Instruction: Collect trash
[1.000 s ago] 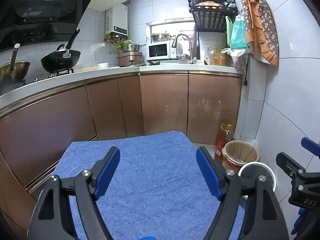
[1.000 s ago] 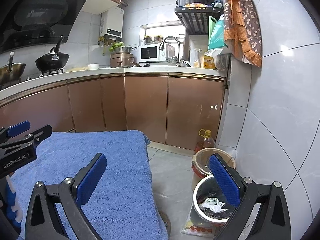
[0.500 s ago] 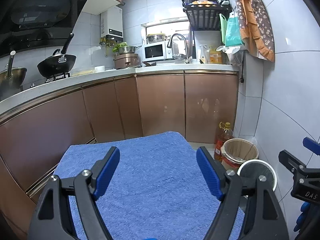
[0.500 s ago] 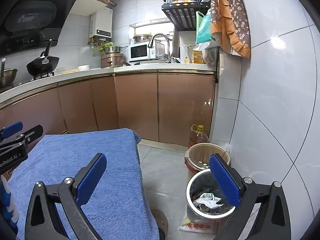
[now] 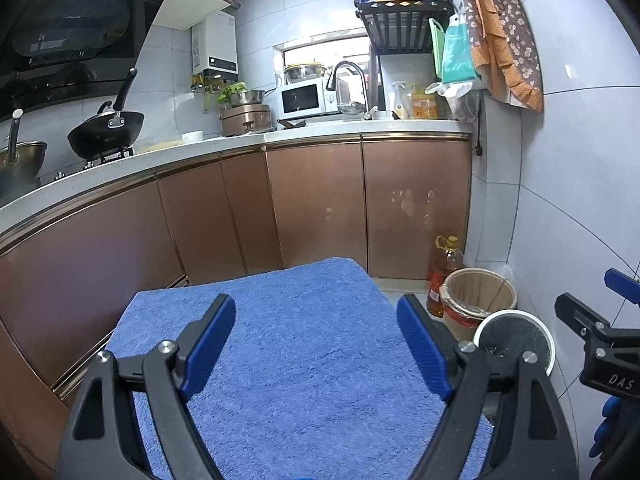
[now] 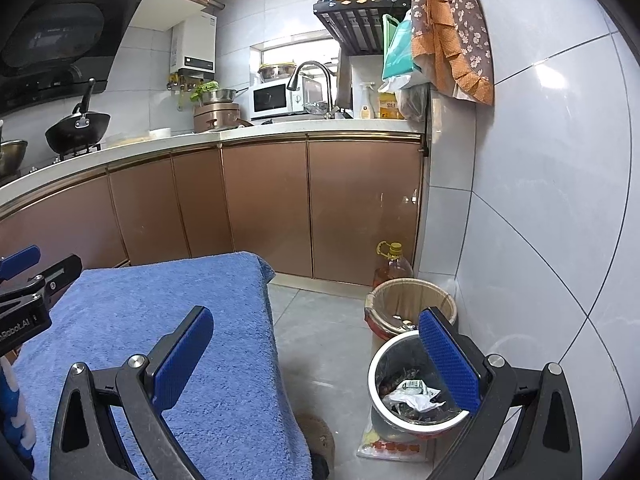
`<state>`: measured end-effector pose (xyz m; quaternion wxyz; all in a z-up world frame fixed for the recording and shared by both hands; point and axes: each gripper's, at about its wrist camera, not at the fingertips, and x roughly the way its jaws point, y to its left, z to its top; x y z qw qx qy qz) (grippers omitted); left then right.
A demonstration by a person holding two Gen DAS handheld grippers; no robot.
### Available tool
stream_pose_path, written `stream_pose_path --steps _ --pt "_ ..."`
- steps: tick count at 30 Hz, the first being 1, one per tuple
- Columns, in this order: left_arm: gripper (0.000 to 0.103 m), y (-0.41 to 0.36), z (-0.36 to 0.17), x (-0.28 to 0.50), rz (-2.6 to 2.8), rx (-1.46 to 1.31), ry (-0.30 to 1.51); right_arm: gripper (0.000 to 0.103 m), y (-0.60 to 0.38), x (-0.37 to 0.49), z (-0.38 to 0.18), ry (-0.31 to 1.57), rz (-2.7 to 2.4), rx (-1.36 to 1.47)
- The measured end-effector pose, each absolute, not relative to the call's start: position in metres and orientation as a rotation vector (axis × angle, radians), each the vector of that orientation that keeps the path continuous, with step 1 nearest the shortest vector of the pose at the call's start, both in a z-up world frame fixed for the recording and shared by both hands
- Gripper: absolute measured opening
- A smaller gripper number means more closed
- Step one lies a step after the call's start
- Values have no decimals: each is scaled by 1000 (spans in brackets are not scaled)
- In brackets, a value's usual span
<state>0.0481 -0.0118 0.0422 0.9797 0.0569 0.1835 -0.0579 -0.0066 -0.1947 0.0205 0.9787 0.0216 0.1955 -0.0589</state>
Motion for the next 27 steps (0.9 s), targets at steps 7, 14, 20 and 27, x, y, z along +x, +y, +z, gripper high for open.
stream_pose_path --steps 7,14,20,27 --pt "83 -15 42 47 -50 142 362 103 -196 -5 19 403 -114 40" --pt "83 -12 40 47 -63 130 362 103 -195 -3 17 408 -114 37" --pt "83 -13 41 45 -74 126 358 103 -195 -2 15 412 -113 34" --pt "83 -12 38 45 -92 117 362 103 -193 -1 13 418 -114 29"
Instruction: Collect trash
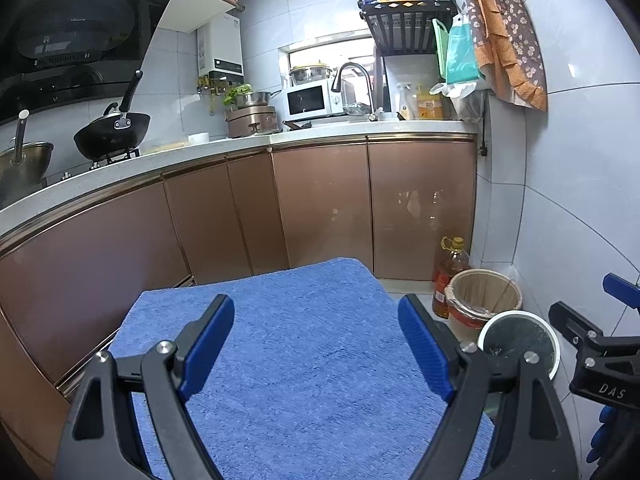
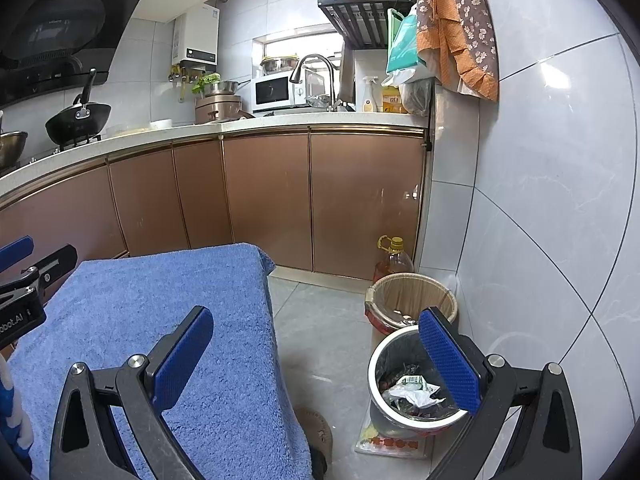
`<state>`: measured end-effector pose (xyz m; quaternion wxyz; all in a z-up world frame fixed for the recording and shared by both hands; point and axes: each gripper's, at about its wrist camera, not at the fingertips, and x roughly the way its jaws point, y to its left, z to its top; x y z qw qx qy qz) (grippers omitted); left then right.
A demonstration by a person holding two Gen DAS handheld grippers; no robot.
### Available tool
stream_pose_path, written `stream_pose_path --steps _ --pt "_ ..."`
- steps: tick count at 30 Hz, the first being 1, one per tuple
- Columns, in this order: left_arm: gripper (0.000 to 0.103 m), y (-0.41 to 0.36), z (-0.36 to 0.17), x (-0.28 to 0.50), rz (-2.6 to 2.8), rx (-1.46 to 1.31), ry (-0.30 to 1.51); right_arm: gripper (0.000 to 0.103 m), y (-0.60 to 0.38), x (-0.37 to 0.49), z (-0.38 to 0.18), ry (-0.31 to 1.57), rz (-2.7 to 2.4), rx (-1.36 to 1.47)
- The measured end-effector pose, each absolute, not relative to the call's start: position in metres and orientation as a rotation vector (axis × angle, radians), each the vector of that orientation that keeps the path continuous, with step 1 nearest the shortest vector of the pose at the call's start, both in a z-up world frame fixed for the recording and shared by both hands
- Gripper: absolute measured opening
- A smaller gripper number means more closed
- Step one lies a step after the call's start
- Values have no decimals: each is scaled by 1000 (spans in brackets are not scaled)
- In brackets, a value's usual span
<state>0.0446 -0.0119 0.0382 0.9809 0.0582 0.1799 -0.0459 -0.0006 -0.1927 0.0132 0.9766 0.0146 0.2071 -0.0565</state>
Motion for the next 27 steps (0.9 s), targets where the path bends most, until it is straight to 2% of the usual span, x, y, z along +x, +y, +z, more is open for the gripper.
stream_pose_path --steps 27 --pt "83 -9 39 42 -116 105 358 103 -191 -3 16 402 -112 21"
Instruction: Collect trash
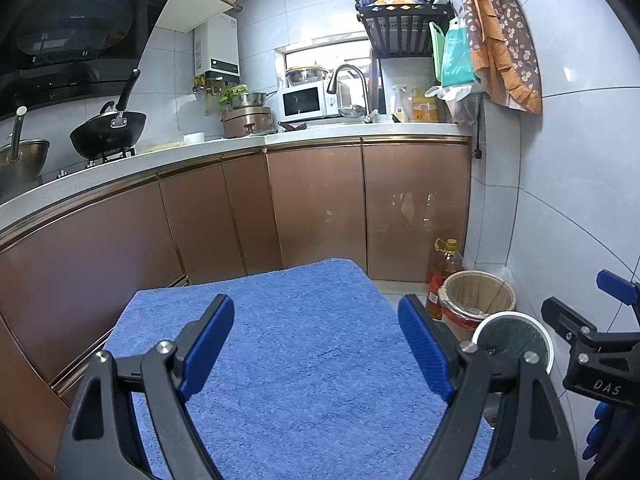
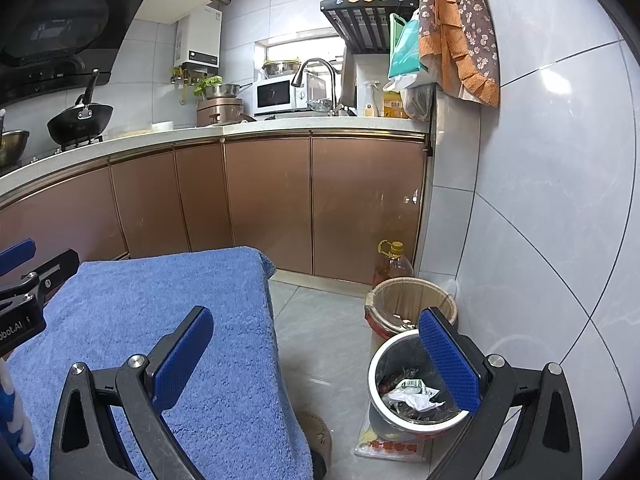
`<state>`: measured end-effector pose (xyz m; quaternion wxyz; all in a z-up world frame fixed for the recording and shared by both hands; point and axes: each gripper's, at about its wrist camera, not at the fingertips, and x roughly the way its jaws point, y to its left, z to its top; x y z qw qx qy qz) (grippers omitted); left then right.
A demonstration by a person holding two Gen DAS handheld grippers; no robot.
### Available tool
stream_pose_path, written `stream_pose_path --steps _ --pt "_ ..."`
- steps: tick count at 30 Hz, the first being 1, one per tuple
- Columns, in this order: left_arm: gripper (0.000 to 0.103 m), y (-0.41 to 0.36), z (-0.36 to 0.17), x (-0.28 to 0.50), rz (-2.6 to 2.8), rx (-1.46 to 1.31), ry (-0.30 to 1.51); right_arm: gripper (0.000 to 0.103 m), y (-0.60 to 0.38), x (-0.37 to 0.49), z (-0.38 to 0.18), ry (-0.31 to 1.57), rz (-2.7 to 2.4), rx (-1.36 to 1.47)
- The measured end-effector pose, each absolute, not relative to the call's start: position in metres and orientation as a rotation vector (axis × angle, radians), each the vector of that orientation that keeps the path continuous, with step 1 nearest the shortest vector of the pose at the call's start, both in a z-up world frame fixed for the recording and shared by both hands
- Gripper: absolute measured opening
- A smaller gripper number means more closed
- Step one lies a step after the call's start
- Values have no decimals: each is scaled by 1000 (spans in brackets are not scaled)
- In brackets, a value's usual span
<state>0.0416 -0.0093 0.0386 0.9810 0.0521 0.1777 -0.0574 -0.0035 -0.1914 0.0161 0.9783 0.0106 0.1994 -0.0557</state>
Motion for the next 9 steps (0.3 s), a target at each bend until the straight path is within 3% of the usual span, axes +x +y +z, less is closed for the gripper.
stream_pose_path --steps 9 --pt "83 -8 38 41 -120 98 361 103 -193 -4 19 389 -108 15"
